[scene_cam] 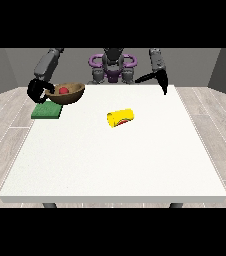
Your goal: Pick the cup and pour the ball into the bowl, then pick the bowl and place it on the pad
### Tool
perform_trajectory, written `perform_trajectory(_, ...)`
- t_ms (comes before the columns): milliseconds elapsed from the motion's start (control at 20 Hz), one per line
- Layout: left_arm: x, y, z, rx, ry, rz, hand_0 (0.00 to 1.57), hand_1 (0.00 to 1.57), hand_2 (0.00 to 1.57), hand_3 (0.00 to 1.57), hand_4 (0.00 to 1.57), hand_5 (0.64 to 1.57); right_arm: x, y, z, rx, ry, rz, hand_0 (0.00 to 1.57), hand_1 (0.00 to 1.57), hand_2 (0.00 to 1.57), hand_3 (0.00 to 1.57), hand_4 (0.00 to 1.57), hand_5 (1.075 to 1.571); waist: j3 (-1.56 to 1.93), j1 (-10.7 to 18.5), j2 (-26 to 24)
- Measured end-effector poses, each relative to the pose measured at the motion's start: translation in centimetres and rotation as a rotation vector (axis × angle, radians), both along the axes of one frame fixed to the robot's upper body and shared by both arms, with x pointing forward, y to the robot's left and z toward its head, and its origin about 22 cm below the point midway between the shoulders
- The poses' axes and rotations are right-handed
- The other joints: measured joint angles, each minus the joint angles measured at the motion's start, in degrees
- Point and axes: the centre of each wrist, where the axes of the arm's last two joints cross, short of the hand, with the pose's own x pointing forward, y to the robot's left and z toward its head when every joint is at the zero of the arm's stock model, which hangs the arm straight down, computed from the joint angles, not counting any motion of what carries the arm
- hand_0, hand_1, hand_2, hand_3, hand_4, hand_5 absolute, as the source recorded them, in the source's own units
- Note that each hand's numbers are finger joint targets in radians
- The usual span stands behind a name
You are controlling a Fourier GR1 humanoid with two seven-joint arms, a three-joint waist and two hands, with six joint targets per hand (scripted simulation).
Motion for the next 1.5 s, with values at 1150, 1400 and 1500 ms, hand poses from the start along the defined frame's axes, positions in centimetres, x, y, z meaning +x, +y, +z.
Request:
perform_trajectory(1150, -2.5, -3.8, 7.5, 0.051, -0.323, -0.024, 0.00, 0.00, 0.00, 0.00, 0.00, 1.563, -4.9, -11.8, 5.7, -0.136, -0.284, -0.088, 1.57, 1.57, 1.57, 0.21, 1.01, 1.571, 0.09, 1.4, 17.3)
perform_trajectory(1400, -3.1, -3.7, 7.7, 0.032, -0.308, -0.015, 0.00, 0.00, 0.00, 0.00, 0.00, 1.566, -5.0, -12.3, 6.0, -0.072, -0.279, -0.091, 1.57, 1.57, 1.57, 0.00, 0.71, 1.569, 0.07, 0.5, 16.3)
perform_trajectory(1500, -3.2, -3.5, 7.1, 0.028, -0.293, -0.023, 0.00, 0.00, 0.00, 0.00, 0.00, 1.566, -5.2, -12.9, 6.9, -0.060, -0.263, -0.096, 1.57, 1.57, 1.57, 0.49, 0.74, 1.570, 0.05, 0.5, 15.5)
